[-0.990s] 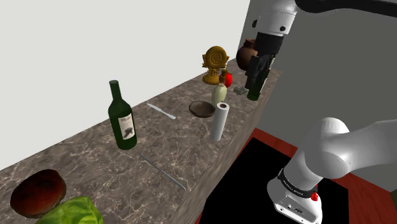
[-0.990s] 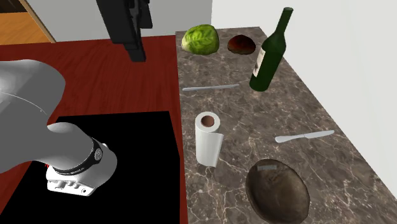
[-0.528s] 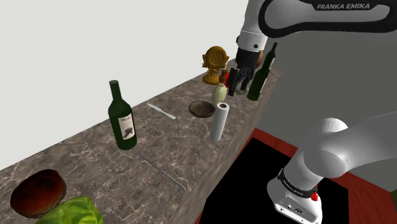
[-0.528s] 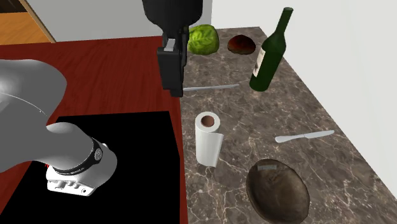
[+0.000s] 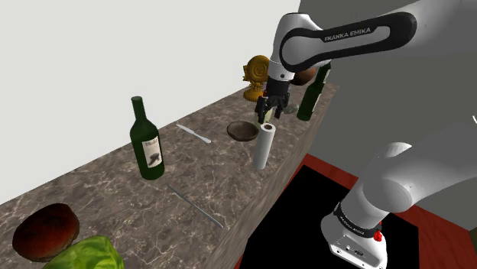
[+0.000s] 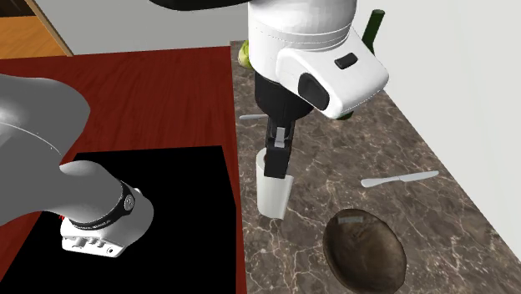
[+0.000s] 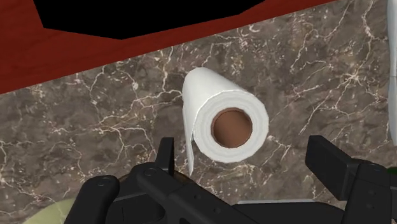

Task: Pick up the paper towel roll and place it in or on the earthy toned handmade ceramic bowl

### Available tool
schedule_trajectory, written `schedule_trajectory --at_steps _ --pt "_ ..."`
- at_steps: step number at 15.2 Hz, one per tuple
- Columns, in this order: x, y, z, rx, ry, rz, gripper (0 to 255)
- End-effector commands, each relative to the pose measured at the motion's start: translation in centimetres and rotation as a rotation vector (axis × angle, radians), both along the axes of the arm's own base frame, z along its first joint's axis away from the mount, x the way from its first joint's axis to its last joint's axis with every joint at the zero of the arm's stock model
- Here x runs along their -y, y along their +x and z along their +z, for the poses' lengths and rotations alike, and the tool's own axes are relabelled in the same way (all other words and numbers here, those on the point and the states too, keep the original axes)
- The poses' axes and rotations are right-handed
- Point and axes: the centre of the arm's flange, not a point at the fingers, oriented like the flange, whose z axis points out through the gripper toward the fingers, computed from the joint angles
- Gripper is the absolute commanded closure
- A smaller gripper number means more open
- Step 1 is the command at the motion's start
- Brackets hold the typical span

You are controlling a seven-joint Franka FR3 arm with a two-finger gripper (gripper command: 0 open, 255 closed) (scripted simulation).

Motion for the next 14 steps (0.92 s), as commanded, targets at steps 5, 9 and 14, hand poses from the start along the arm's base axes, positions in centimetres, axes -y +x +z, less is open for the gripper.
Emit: schedule_trajectory --at_steps 5,9,14 --pt "0.4 1.3 -4.0 0.000 -0.004 -0.026 0" --pt "0.3 1.3 -5.8 0.000 -0.004 -0.026 0" --pt "0.3 1.3 -5.8 0.000 -0.004 -0.026 0"
